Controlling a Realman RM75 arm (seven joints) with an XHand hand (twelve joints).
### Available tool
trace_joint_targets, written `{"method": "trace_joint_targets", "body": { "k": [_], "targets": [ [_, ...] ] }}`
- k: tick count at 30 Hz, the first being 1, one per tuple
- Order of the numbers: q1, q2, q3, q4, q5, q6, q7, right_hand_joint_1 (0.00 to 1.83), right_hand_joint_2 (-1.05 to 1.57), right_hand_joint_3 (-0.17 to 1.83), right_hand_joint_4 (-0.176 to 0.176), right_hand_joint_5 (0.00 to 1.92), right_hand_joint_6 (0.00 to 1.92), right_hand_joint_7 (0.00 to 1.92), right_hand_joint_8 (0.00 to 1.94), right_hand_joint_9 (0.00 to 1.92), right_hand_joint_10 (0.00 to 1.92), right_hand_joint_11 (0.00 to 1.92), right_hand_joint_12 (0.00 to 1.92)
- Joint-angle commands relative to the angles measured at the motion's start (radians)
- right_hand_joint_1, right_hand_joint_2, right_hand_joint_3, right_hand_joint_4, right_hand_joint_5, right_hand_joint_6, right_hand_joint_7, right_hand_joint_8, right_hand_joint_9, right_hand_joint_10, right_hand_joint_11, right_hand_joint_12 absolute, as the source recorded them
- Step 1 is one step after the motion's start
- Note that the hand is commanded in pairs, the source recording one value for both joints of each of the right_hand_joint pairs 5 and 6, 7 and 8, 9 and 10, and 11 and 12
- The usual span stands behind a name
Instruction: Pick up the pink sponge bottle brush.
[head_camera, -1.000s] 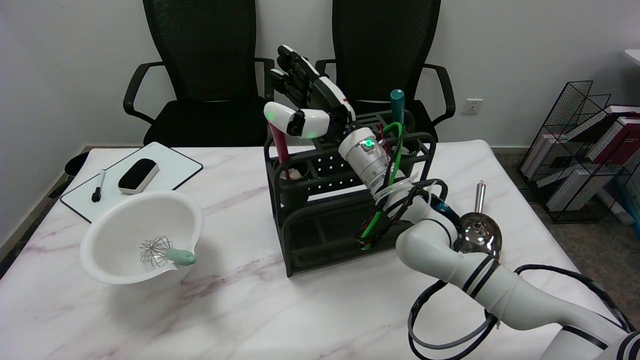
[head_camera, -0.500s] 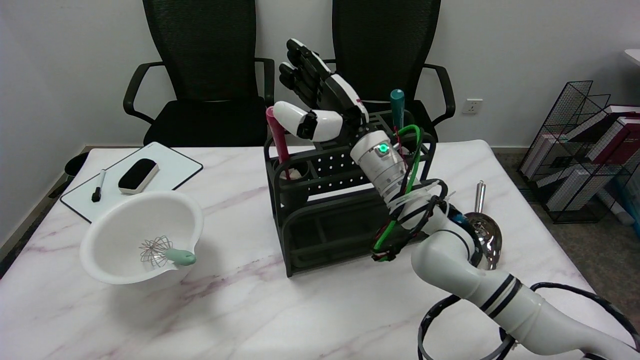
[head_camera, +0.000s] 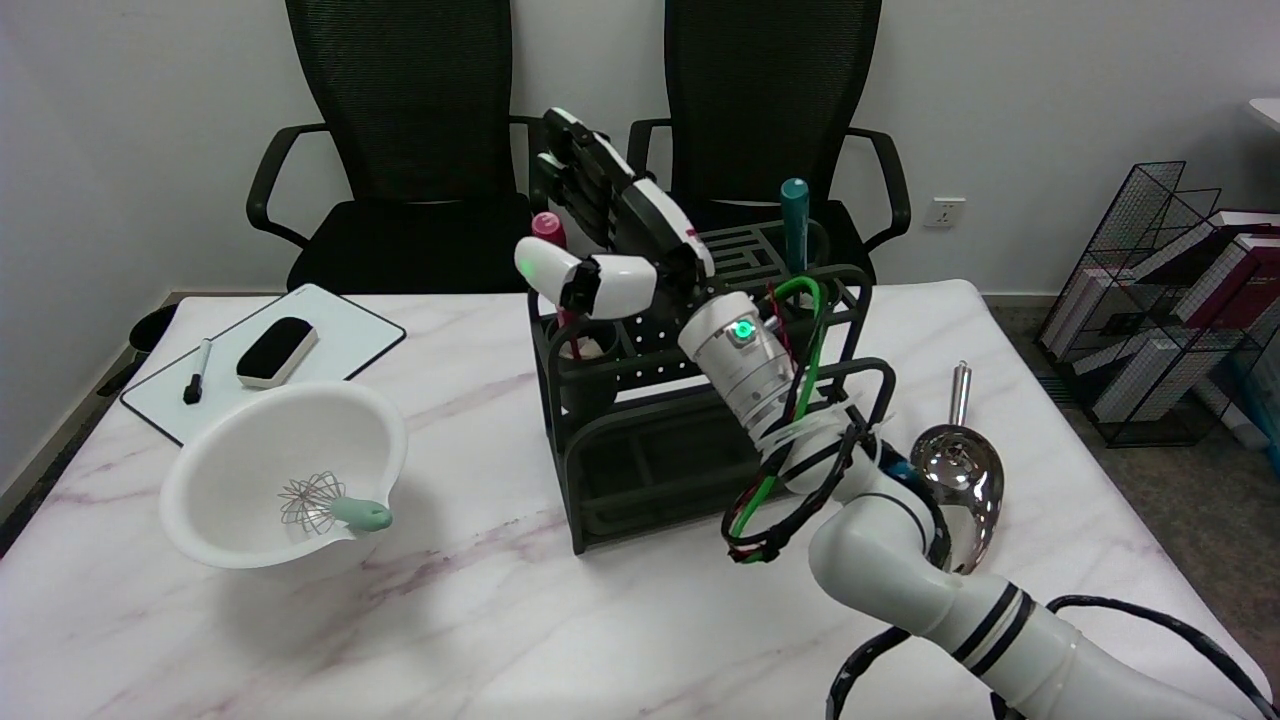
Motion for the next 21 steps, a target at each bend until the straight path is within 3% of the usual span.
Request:
{"method": "trace_joint_targets", "body": {
  "k": [1,9,21],
  "targets": [
    [-0.029,-0.08,-0.046,-0.015,0.1,0.017,-0.278,1.08,0.3,1.21,0.0,0.0,0.0,0.02,0.02,0.15,0.15,0.09,0.09],
    [0.037,-0.109,-0.095,-0.126,0.17,0.103,-0.318,1.09,0.28,1.26,0.0,0.0,0.0,0.08,0.08,0.17,0.17,0.11,0.11],
    [0.1,-0.116,-0.117,-0.186,0.183,0.104,-0.318,1.11,0.29,1.28,0.0,0.0,0.0,0.12,0.12,0.19,0.19,0.11,0.11]
  ]
}}
